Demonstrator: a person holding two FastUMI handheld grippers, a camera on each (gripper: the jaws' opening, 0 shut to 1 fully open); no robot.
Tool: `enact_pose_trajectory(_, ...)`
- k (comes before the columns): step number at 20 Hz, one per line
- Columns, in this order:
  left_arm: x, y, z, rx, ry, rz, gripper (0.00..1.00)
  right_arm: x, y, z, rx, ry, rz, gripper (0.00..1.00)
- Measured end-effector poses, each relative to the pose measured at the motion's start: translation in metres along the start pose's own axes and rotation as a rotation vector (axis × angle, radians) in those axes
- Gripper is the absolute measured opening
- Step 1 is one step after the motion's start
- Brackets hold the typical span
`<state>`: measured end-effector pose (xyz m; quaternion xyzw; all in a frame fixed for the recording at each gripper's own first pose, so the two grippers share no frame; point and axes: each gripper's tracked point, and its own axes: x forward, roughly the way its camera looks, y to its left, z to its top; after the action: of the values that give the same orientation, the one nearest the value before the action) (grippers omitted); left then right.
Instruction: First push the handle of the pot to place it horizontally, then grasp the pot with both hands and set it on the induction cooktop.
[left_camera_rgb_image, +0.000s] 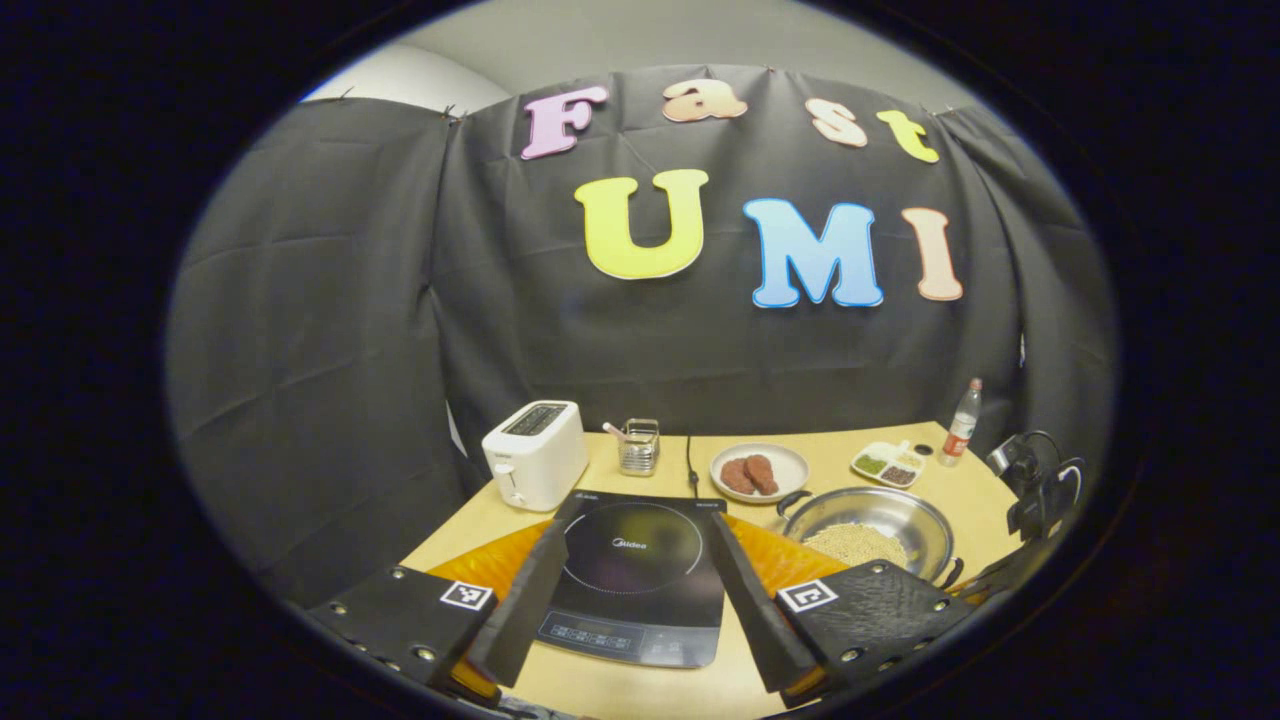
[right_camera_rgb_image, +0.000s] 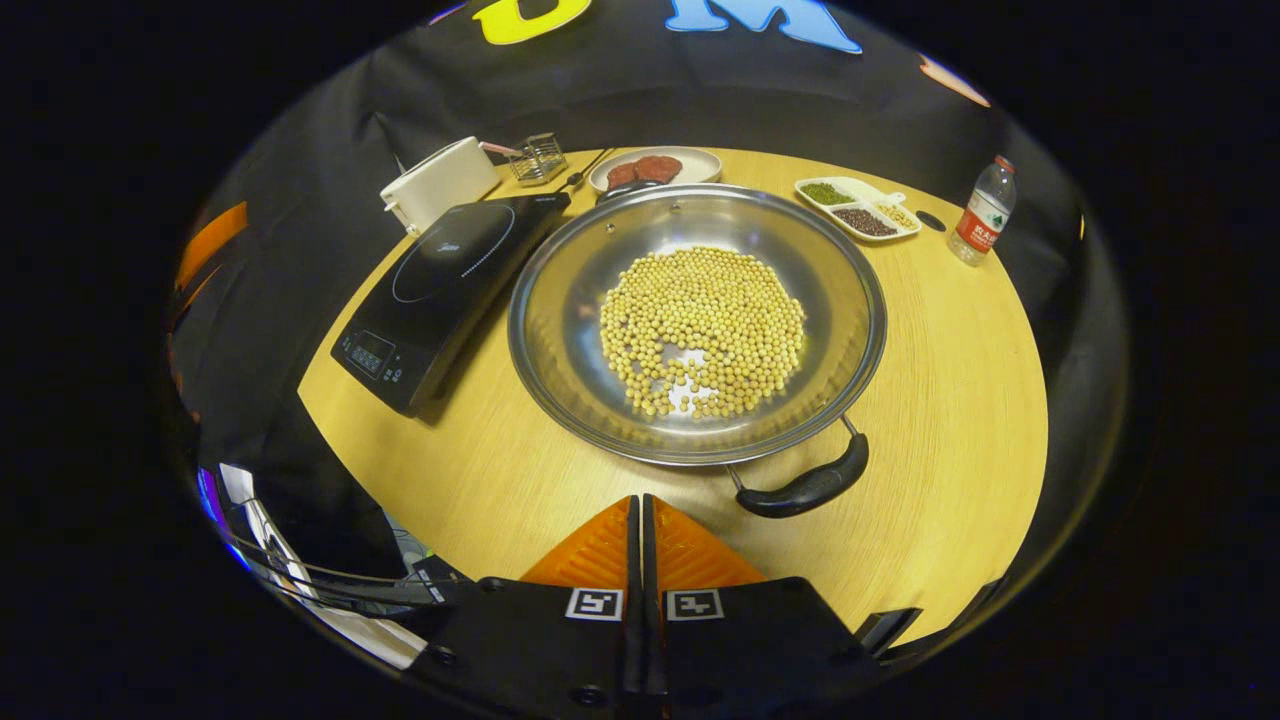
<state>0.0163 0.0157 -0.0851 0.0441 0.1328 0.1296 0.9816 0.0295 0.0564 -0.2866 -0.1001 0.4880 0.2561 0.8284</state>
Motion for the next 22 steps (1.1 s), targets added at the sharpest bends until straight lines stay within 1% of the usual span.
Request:
enact_pose_trajectory(1,0.000,-0.004,-0.003,-0.001,0.008,0.000,0.85,0.002,-0.003,0.000,0.004,0.009,0.001,0.02)
enact_pose_trajectory(2,0.000,-0.008,-0.005,0.000,0.019,-0.001,0.86,0.005,-0.005,-0.001,0.003,0.017,0.001,0.00)
enact_pose_trajectory(3,0.000,-0.010,-0.009,0.003,0.029,0.002,0.88,0.007,-0.008,0.000,-0.002,0.024,0.004,0.00)
enact_pose_trajectory(4,0.000,-0.013,-0.010,0.004,0.036,0.004,0.88,0.010,-0.010,0.000,-0.003,0.029,0.006,0.02)
enact_pose_trajectory(6,-0.001,-0.020,-0.012,0.001,0.047,0.005,0.88,0.016,-0.014,0.002,0.002,0.038,0.009,0.02)
enact_pose_trajectory(9,0.001,-0.021,-0.015,0.016,0.063,0.038,0.88,0.024,-0.017,0.004,-0.004,0.051,0.018,0.02)
enact_pose_trajectory(10,0.002,-0.022,-0.013,0.015,0.064,0.042,0.88,0.023,-0.017,0.005,-0.003,0.053,0.019,0.00)
enact_pose_trajectory(11,0.003,-0.023,-0.012,0.010,0.063,0.045,0.88,0.025,-0.018,0.005,-0.004,0.057,0.023,0.02)
enact_pose_trajectory(12,0.004,-0.024,-0.012,0.003,0.066,0.048,0.88,0.025,-0.019,0.004,-0.005,0.060,0.025,0.00)
enact_pose_trajectory(15,0.006,-0.026,-0.014,-0.009,0.071,0.056,0.88,0.025,-0.028,0.008,-0.010,0.063,0.010,0.00)
enact_pose_trajectory(16,0.007,-0.027,-0.015,-0.009,0.074,0.057,0.85,0.024,-0.032,0.007,-0.014,0.064,0.004,0.02)
enact_pose_trajectory(17,0.009,-0.028,-0.016,-0.009,0.078,0.059,0.88,0.023,-0.037,0.007,-0.017,0.065,-0.002,0.02)
enact_pose_trajectory(22,0.017,-0.042,-0.015,-0.019,0.076,0.053,0.88,0.018,-0.065,0.009,-0.023,0.068,-0.047,0.02)
